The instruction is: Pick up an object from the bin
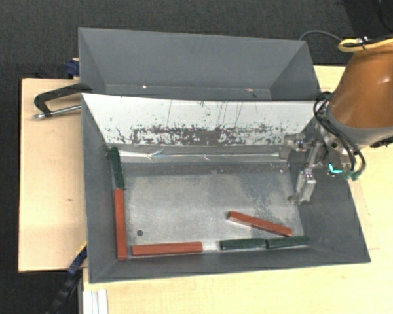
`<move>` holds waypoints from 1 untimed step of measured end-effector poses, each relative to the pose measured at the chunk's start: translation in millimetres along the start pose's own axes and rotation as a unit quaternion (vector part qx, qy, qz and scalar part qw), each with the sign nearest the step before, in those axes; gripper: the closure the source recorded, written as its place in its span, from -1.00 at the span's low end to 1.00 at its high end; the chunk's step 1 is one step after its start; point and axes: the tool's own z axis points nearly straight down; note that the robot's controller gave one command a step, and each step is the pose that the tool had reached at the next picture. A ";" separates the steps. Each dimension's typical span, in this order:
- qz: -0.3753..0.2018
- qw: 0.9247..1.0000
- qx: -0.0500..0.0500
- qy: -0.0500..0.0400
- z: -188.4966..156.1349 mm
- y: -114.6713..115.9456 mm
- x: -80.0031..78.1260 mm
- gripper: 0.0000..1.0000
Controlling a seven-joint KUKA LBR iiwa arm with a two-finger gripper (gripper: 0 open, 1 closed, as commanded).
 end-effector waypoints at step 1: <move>0.000 1.000 0.000 0.000 0.0 0.0 0.0 -1.00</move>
Offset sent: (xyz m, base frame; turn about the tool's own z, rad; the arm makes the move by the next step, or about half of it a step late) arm -0.0438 0.0534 -0.1110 -0.2497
